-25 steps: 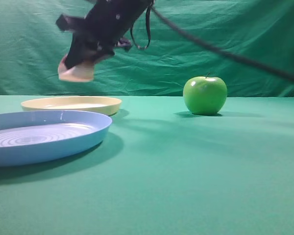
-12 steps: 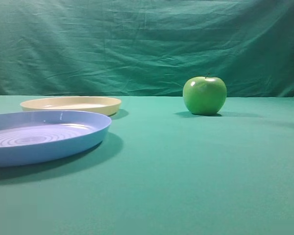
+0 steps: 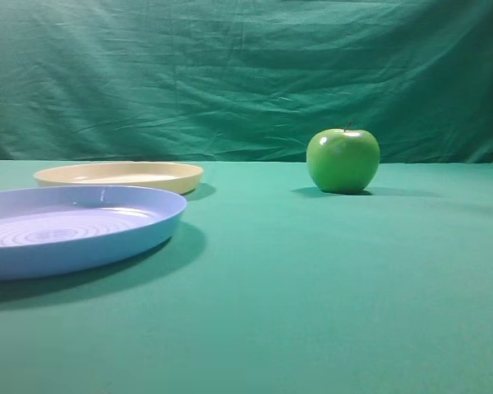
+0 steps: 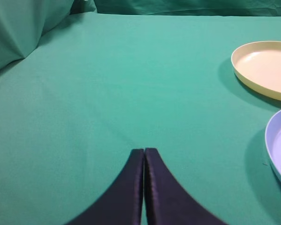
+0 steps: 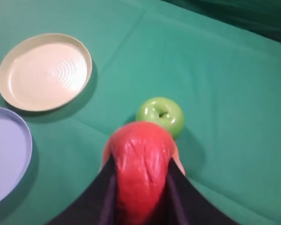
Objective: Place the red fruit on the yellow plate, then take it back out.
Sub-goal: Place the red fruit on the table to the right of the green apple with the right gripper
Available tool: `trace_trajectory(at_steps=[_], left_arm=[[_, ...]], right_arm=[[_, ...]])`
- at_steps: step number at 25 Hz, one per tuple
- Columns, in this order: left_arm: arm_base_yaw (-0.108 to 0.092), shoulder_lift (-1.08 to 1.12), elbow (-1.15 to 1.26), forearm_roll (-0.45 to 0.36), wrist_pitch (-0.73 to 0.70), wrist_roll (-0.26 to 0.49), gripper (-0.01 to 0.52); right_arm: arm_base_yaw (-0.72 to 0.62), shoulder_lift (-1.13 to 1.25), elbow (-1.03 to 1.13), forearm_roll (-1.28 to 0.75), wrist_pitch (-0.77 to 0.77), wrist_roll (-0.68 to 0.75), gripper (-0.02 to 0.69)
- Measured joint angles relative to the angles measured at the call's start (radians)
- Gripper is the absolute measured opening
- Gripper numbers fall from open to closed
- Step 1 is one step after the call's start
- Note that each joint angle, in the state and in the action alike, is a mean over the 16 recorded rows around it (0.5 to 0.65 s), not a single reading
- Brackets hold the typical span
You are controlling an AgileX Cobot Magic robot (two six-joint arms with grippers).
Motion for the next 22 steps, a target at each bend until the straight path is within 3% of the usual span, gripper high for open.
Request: trace_trajectory(at_steps=[10,18,22], left_arm=[[0.0,0.0,0.0,0.0,0.0,0.0,0.0],[0.0,0.0,0.0,0.0,0.0,0.0,0.0],[0.0,0.0,0.0,0.0,0.0,0.0,0.0]], right_arm=[[-0.004,-0.112,0.502,-0.018,-0.3,0.034,0.167],[-0.004,-0.002,0.648,-0.014,-0.459,0.057,0.17],[-0.004,0.062,0.666,-0.008,-0.511,0.061,0.217]])
